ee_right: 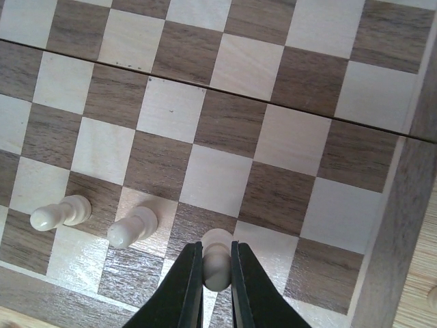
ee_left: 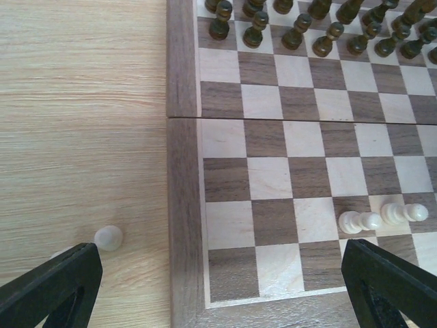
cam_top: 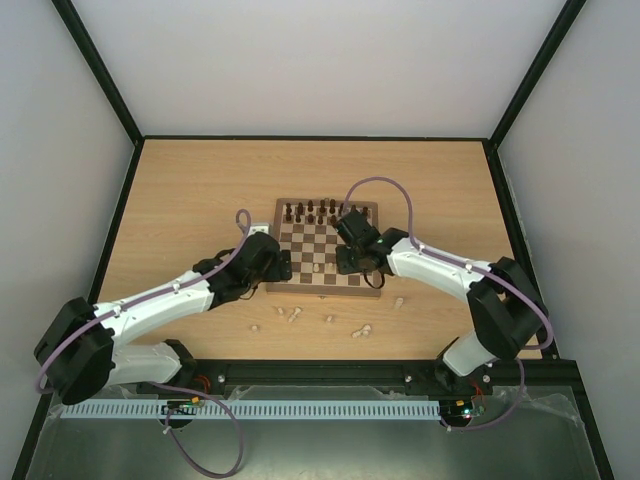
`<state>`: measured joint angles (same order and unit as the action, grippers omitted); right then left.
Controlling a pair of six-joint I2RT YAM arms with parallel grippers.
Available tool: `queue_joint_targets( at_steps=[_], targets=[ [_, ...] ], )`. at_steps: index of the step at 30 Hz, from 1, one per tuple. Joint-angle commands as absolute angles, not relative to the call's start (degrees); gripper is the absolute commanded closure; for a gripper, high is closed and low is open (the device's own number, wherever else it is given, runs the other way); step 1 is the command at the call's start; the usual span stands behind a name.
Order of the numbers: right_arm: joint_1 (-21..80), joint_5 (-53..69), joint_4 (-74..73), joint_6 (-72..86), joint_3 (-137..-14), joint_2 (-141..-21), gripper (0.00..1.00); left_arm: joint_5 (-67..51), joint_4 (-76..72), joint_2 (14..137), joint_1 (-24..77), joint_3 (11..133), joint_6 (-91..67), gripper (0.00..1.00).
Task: Set up the chess pieces on the board
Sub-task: Place the chess piece on the chessboard.
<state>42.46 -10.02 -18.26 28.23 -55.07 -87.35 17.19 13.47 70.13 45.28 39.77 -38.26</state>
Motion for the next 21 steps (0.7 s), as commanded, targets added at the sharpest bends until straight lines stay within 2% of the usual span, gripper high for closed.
queue_joint_targets(
  at_steps=[1,15,21],
  targets=[
    [43.6,-9.9,-21.2,27.2,-57.3,-89.6,0.93,18.5,15.4,68.8,44.1,38.6,-39.3,0.01],
    [45.0,-9.6,-21.6,26.9,-58.7,-93.1,0.92,18.4,15.1,68.8,41.7,36.8,-39.5,0.01],
    [45.3,-9.6,-22.1,27.0,-58.7,-93.1,0.87,18.1,14.7,69.3,41.3,36.5,-39.4,0.01]
  ],
)
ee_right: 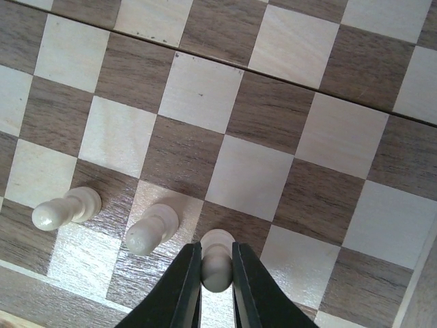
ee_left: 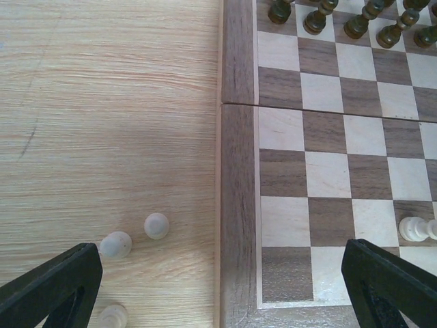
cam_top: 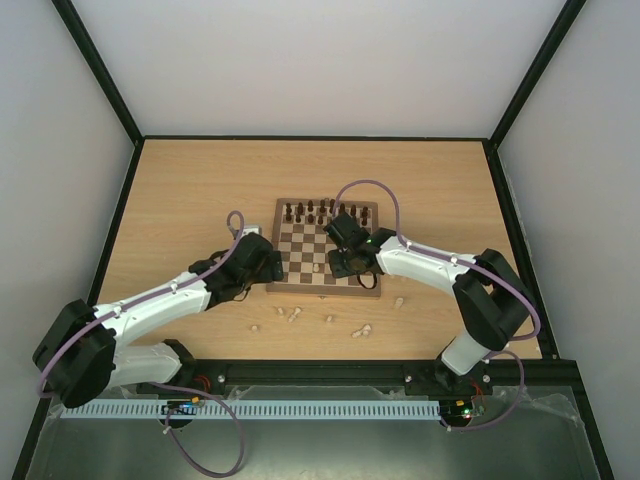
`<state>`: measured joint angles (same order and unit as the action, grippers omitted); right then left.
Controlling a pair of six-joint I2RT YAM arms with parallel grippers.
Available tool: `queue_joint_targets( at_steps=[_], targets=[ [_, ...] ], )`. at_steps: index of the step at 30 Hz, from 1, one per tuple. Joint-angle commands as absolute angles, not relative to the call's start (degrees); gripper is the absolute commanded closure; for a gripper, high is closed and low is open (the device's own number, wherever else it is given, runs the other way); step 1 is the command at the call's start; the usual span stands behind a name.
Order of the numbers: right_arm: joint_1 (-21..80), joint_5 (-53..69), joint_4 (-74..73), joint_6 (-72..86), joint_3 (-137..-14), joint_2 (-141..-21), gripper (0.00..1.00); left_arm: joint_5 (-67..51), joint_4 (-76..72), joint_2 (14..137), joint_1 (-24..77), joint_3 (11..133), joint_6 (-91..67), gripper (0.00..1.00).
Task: Set up the chess pieces on the board
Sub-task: Place the chess piece on the chessboard.
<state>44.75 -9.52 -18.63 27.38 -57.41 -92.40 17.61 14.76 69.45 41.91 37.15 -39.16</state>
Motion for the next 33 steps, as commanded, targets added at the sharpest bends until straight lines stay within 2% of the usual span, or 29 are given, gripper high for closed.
queue_joint_targets(
  at_steps=[1,16,27,29,33],
  targets=[
    [45.3,-9.6,-22.2,27.0,-58.8,-93.1,0.86,18.1,14.6,69.5,41.3,36.5,-39.3,0.01],
    [45.4,-9.9,-23.1,27.4,-58.1,-90.5,0.73,17.4,13.3,71.5,40.9,36.5,-38.8,0.01],
    [45.4,-10.8,-24.2,27.8,-57.6,-86.3,0.72,17.5,10.5,78.3,40.3,37.5,-37.8,0.01],
    [45.4,-11.0,-24.3,27.8,-57.5,-85.9,0.73,17.5,9.8,79.7,40.0,37.5,-37.6,0.03],
    [45.4,-11.2,-24.4,27.9,-57.0,-85.2,0.73,17.5,8.8,81.7,39.4,37.7,-36.8,0.17]
  ],
)
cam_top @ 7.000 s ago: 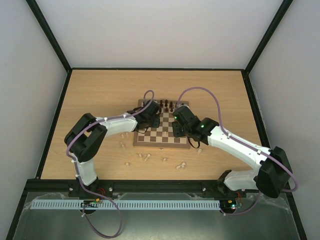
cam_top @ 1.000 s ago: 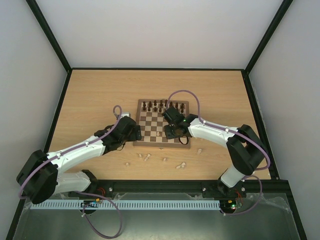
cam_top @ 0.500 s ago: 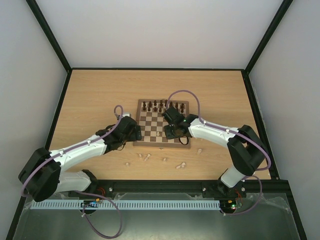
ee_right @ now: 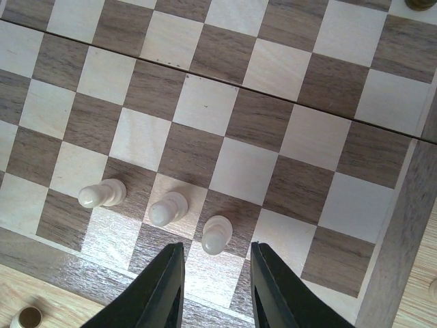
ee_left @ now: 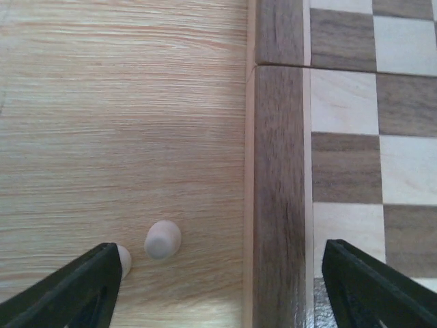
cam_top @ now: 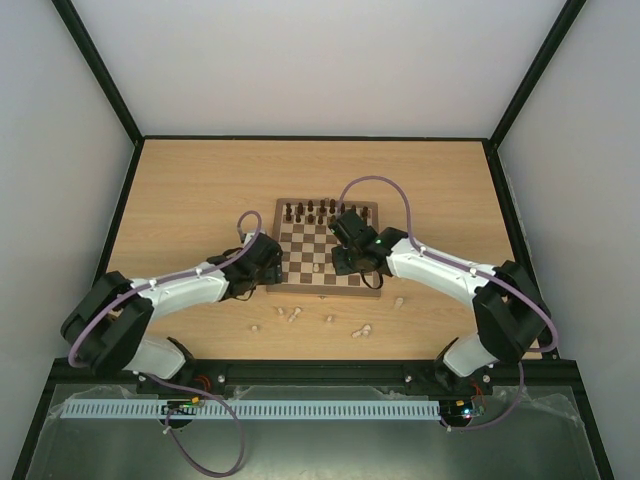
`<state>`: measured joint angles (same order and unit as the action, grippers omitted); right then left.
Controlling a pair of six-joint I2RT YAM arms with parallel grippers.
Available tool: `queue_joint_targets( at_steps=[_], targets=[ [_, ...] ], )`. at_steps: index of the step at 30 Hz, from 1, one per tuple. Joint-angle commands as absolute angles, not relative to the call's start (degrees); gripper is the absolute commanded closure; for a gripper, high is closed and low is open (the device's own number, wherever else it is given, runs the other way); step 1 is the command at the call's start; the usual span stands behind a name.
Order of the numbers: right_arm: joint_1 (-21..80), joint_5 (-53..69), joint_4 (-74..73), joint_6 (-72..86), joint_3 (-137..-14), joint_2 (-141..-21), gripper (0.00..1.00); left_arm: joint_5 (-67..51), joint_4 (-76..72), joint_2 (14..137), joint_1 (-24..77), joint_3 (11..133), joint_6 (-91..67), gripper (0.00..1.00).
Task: Set up the chess pieces on the board
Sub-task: Place the chess piece on the chessboard, then pick up the chess piece at the center of the board.
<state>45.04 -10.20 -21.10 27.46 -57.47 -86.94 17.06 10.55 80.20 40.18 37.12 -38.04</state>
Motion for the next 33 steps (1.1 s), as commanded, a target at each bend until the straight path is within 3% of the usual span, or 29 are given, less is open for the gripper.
queue_joint_targets(
  at_steps=[1,20,33],
  targets=[
    [45.4,-11.3,-24.3,27.9,-56.8,-85.0,0.73,17.4,8.7,82.0,39.3,37.7,-36.7,0.2],
    [45.4,-11.5,-23.2,28.1,-55.1,-84.8,0.72,16.9,7.3,86.2,37.1,38.8,-34.9,0.54],
    [45.4,-11.3,-22.7,28.3,-54.6,-85.1,0.72,16.5,8.6,86.5,37.0,38.3,-35.2,0.66]
  ],
)
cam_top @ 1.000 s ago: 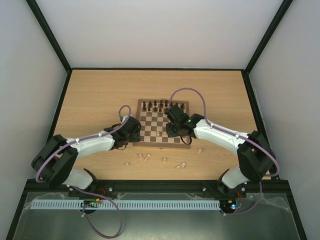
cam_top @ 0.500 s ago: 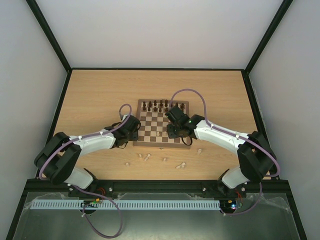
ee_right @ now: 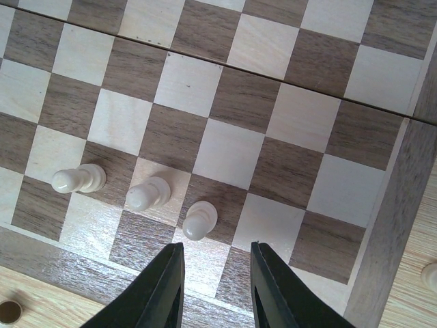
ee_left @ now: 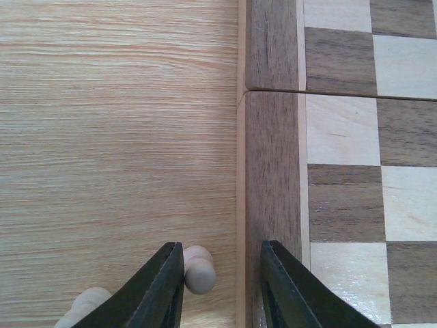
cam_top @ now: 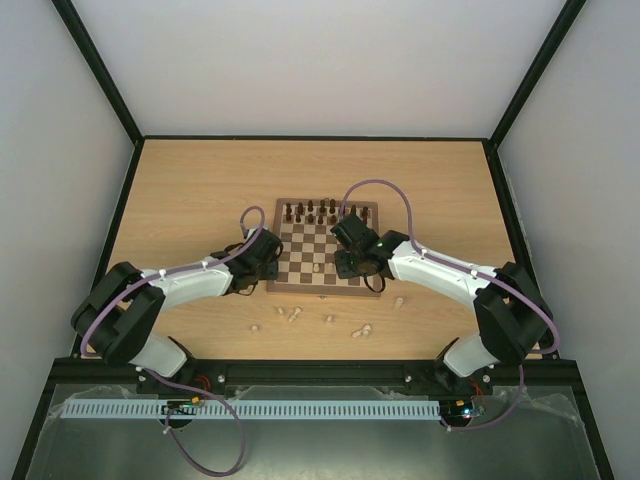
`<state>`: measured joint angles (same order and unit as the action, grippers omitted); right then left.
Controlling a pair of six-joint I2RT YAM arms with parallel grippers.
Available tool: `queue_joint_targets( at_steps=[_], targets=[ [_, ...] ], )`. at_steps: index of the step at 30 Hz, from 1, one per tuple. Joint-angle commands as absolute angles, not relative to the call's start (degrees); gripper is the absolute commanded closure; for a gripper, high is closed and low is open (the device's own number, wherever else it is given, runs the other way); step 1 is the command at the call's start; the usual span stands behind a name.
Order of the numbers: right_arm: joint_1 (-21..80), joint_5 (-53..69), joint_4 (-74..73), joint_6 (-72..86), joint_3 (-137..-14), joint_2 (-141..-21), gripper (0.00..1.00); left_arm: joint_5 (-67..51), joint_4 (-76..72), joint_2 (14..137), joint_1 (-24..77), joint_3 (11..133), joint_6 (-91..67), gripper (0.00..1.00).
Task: Set up the chess pieces on the board
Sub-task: Pick up the chess piece at the center of the board.
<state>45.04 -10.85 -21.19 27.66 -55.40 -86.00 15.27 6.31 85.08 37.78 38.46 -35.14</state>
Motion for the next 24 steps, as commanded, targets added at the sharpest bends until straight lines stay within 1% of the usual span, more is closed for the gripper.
queue_joint_targets(
  at_steps=[1,6,10,13,16,20,24],
  targets=[
    [45.4,-11.3,-22.7,28.3,-54.5,-85.1,0.72,16.6,8.7,86.4,37.0,38.2,-35.2,0.67],
    [45.4,-11.1,-22.3,28.4,-54.1,-85.3,0.73,17.5,9.8,86.2,37.0,37.6,-35.9,0.67],
    [45.4,-10.9,-22.2,28.4,-54.1,-85.5,0.73,18.3,10.6,85.6,37.0,37.2,-36.9,0.52],
    [45.4,-10.8,-22.1,28.4,-54.1,-85.6,0.72,18.9,10.9,84.9,37.0,36.6,-37.7,0.48],
    [45.4,-10.5,-21.8,28.5,-54.0,-85.7,0.72,18.8,10.8,84.5,37.0,36.2,-37.9,0.48],
    [45.4,-10.4,-21.7,28.5,-54.0,-85.9,0.72,19.1,11.0,84.4,36.6,36.0,-38.3,0.54],
    [45.4,-10.4,-21.7,28.5,-53.8,-85.8,0.73,19.5,11.4,83.4,36.4,35.8,-38.4,0.55]
  ],
)
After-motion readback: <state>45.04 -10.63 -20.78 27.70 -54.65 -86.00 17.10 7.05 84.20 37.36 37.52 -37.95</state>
